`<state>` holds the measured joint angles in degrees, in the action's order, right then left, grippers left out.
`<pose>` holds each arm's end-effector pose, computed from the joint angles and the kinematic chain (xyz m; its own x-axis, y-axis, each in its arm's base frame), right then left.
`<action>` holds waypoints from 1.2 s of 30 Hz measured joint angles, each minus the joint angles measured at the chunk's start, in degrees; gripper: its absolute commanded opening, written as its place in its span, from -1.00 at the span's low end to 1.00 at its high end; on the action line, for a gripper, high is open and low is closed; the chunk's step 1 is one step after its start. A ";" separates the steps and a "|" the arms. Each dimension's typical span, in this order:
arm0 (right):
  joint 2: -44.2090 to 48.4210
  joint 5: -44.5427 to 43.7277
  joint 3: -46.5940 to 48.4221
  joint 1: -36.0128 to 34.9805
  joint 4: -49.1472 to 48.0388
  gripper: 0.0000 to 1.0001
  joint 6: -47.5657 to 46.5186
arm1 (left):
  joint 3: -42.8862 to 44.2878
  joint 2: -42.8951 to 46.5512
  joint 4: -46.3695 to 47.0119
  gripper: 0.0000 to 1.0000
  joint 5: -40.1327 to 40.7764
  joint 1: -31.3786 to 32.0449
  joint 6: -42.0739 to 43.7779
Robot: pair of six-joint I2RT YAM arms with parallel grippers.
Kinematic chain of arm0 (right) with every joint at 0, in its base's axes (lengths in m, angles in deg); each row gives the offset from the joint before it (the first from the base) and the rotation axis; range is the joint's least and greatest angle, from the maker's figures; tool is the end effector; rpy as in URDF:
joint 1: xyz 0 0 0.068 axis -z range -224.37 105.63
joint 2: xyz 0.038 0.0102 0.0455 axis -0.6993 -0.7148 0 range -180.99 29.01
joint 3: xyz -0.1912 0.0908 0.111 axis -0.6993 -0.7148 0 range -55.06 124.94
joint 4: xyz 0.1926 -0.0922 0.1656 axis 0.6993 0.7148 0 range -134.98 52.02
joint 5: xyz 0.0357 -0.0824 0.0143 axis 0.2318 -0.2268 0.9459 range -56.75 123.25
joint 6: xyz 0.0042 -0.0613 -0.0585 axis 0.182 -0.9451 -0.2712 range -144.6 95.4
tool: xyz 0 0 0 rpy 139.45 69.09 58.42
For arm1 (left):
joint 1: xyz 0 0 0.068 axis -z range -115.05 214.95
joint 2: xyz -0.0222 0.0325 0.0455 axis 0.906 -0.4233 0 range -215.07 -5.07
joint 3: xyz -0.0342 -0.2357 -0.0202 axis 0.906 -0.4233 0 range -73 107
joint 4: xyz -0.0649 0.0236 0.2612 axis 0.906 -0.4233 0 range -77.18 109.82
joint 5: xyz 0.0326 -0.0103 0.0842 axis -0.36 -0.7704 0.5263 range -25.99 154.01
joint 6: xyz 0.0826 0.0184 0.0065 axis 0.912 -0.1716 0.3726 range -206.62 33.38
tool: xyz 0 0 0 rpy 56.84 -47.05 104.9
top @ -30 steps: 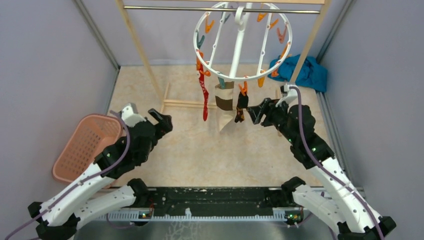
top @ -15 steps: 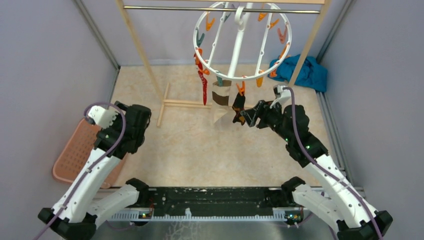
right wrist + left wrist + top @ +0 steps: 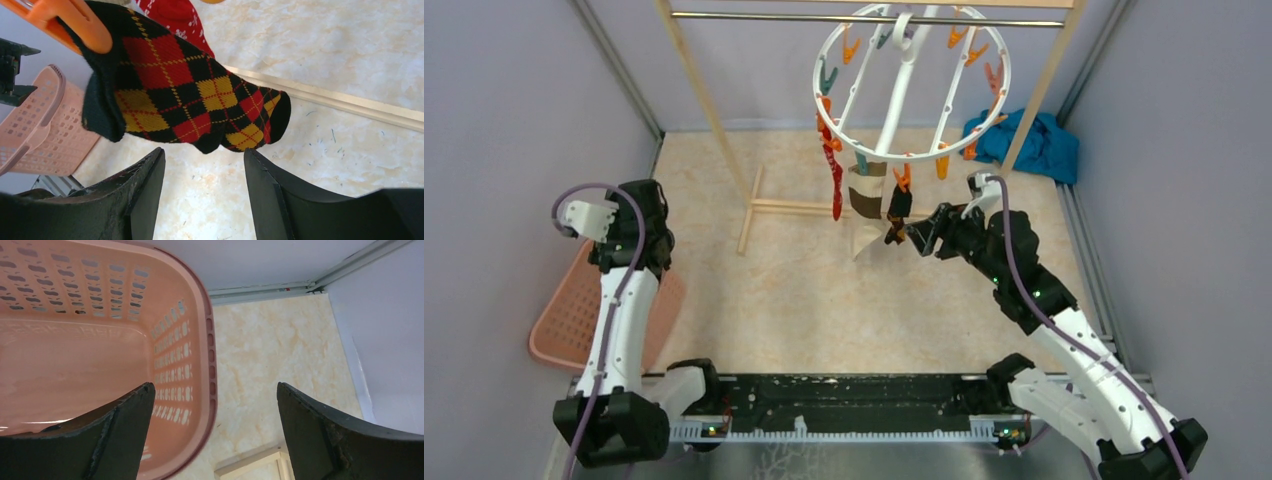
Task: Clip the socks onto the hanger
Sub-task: Move the bin to the center of the board.
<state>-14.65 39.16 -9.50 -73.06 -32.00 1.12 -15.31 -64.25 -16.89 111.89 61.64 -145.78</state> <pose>0.2175 0.1277 0.3115 -0.3974 0.2745 -0.8756 -0.4370 0.7824 0.4436 0.2524 0.0700 0.2868 0.2164 -0.5644 -0.7966 -0.8484 0.2951 -0.4395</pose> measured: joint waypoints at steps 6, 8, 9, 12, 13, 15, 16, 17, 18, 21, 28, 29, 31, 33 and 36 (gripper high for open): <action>-0.59 0.04 -0.70 0.00 -0.09 0.18 -0.07 | -6.38 -1.49 5.25 0.90 -8.04 -6.27 1.18; -0.72 0.15 -0.70 0.00 -0.13 0.18 -0.07 | -8.33 -3.76 6.73 0.89 -10.80 -6.84 1.16; -0.72 0.20 -0.70 0.00 -0.15 0.17 -0.07 | -8.96 -5.14 7.41 0.88 -12.02 -6.93 1.16; -0.72 0.31 -0.98 0.00 -0.17 0.17 -0.07 | -8.92 -8.76 10.80 0.87 -15.02 -6.95 1.09; -0.72 0.39 -1.09 0.00 -0.22 0.17 -0.02 | -8.61 -9.42 11.91 0.87 -15.47 -6.97 0.90; -0.70 0.72 -1.53 0.00 -0.44 0.17 0.02 | -7.74 -11.13 13.55 0.87 -16.61 -7.04 0.70; -0.68 0.79 -1.77 0.00 -0.59 0.17 0.04 | -7.19 -12.09 14.12 0.87 -17.20 -7.06 0.66; -0.68 0.94 -2.08 0.00 -0.74 0.17 0.09 | -6.43 -13.18 14.73 0.86 -17.77 -7.06 0.63; -0.68 1.03 -2.40 0.00 -0.83 0.17 0.13 | -5.73 -14.08 14.86 0.86 -18.01 -7.06 0.61; -0.68 1.31 -3.08 0.00 -1.03 0.17 0.48 | -3.85 -16.33 15.65 0.86 -19.74 -7.17 0.68; -0.68 1.40 -4.07 0.00 -1.38 0.16 0.96 | 2.99 -21.64 16.35 0.86 -23.32 -7.19 3.21; -0.66 1.40 -4.17 0.00 -1.44 0.16 0.96 | 3.58 -21.81 16.57 0.86 -23.61 -7.19 3.61; -0.63 1.49 -4.37 0.00 -1.40 0.15 1.01 | 4.98 -22.27 17.09 0.86 -24.46 -7.19 4.15; -0.63 1.51 -4.44 0.00 -1.40 0.15 1.05 | 6.67 -23.34 17.66 0.92 -25.81 -7.19 4.81; -0.63 1.51 -4.44 0.00 -1.42 0.15 1.11 | 9.75 -25.88 18.40 0.96 -29.16 -7.15 5.92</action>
<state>-15.29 40.67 -13.94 -73.06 -33.43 2.23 -5.56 -90.12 1.52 82.73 54.50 -139.85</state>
